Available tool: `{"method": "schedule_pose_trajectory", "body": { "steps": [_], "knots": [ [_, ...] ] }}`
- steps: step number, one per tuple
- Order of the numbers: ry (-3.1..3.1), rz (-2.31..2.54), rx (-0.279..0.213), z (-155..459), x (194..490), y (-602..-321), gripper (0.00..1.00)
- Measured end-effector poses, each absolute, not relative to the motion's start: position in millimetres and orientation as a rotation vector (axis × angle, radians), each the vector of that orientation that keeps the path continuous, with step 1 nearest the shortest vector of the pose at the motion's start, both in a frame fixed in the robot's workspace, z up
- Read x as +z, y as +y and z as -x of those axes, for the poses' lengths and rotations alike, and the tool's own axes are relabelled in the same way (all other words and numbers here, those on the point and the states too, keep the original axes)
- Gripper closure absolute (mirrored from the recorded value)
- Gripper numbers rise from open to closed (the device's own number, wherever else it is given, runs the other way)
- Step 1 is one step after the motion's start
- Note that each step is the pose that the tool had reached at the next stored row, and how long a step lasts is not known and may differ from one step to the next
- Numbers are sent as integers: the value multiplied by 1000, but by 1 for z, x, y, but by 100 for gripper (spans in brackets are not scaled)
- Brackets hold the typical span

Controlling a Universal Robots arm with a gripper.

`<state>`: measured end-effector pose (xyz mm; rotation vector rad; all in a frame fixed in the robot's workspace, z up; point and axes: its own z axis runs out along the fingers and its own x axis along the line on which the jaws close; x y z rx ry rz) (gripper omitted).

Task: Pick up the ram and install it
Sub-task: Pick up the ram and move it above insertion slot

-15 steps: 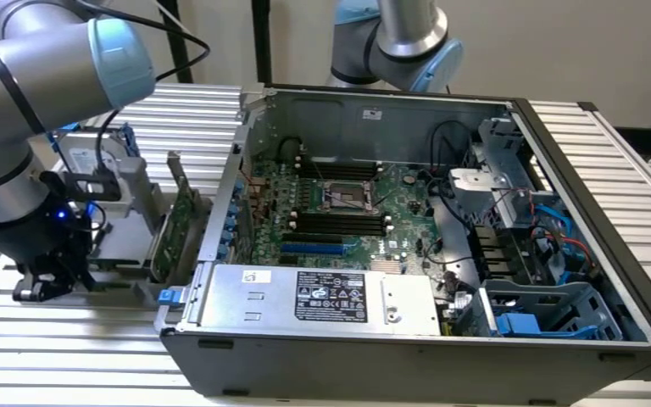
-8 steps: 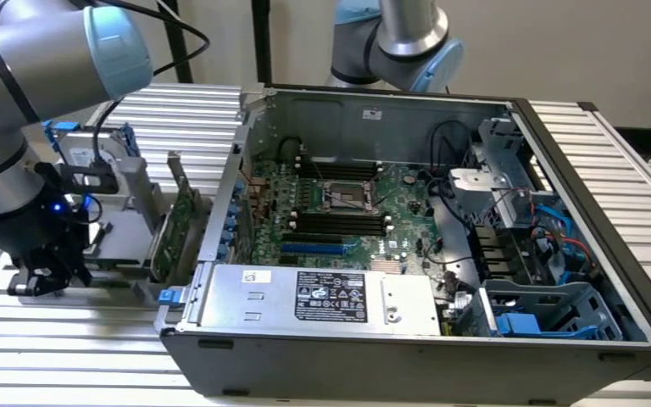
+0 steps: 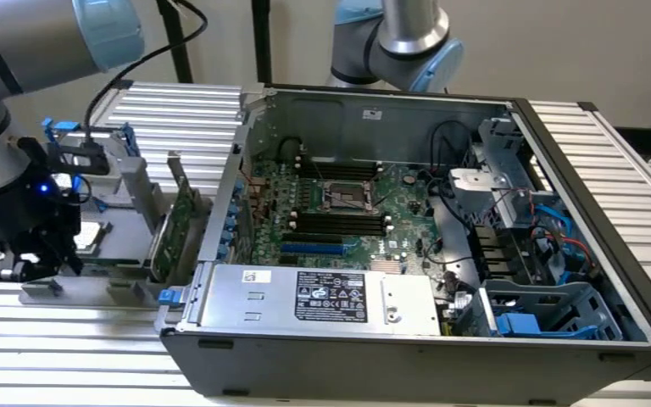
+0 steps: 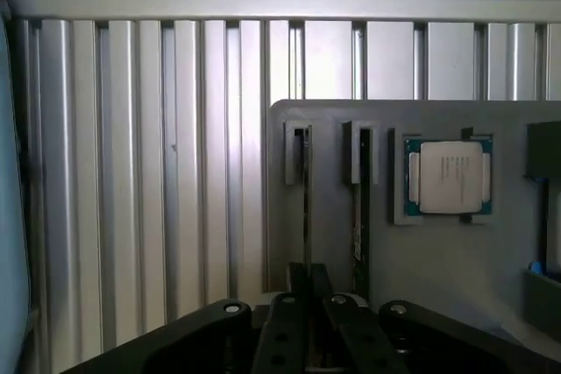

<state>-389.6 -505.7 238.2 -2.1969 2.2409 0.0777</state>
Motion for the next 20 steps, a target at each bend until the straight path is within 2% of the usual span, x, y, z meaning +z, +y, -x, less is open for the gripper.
{"method": "schedule_pose_trajectory", "body": {
  "steps": [11, 20],
  "knots": [
    [2241, 2197, 78, 383, 288, -506, 100],
    [2241, 2197, 78, 353, 330, -506, 100]
  ]
}}
